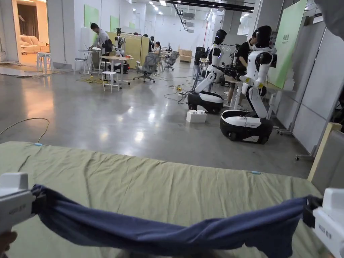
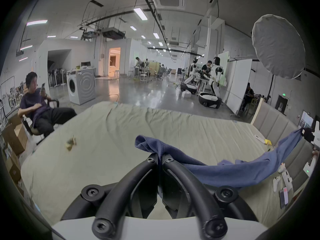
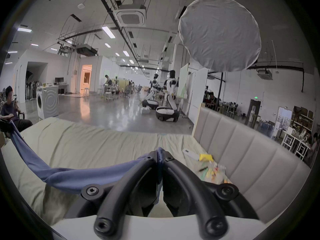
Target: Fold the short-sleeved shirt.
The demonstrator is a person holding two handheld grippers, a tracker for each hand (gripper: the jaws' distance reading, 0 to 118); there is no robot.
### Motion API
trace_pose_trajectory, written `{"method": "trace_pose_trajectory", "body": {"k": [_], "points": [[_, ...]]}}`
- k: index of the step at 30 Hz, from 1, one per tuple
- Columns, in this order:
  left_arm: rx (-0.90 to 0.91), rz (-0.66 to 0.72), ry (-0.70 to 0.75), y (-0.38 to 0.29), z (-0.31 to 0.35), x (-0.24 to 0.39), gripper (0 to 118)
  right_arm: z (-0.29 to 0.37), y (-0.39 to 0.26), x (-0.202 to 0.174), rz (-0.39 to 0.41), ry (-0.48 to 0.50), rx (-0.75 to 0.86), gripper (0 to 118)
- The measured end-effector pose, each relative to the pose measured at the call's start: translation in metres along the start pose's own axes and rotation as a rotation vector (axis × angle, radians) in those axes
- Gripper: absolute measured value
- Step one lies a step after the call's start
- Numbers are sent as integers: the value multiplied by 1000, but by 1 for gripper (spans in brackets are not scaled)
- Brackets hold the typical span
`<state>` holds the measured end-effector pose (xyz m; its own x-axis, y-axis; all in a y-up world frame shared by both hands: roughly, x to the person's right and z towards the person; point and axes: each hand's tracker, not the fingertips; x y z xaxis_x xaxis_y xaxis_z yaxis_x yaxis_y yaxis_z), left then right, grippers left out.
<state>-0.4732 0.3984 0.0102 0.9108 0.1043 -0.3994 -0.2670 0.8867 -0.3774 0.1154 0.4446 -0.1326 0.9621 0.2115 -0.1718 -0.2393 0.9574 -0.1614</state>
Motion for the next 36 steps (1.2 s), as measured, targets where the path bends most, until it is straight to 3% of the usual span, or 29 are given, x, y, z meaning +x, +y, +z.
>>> {"method": "trace_pose_trajectory", "body": {"k": [7, 16, 19, 20, 22, 24, 25, 26, 27, 32, 36], "points": [[-136, 39, 7, -100, 42, -25, 4, 35, -95, 7, -5, 30, -186, 4], [-342, 117, 34, -195, 39, -54, 4, 74, -195, -12, 77, 15, -350, 4], [-361, 93, 49, -204, 36, -49, 4, 76, -216, -17, 23, 25, -430, 4], [-372, 83, 56, -205, 34, -49, 6, 76, -217, -17, 45, 3, -400, 5], [-360, 31, 111, -201, 40, -39, 22, 80, -213, -22, 51, -2, -411, 6], [-337, 16, 125, -196, 41, -37, 51, 90, -200, -31, 77, -10, -384, 22], [-321, 25, 124, -192, 44, -36, 58, 91, -196, -35, 89, -8, -364, 40], [-304, 30, 121, -188, 46, -35, 60, 91, -192, -38, 97, -3, -346, 69], [-283, 34, 111, -182, 48, -32, 60, 88, -190, -38, 99, 5, -331, 81], [-174, -10, 102, -157, 52, -12, 61, 87, -156, -59, 94, 30, -190, 85], [-46, -25, 57, -134, 56, 15, 60, 79, -129, -78, 14, 76, -62, 84]]}}
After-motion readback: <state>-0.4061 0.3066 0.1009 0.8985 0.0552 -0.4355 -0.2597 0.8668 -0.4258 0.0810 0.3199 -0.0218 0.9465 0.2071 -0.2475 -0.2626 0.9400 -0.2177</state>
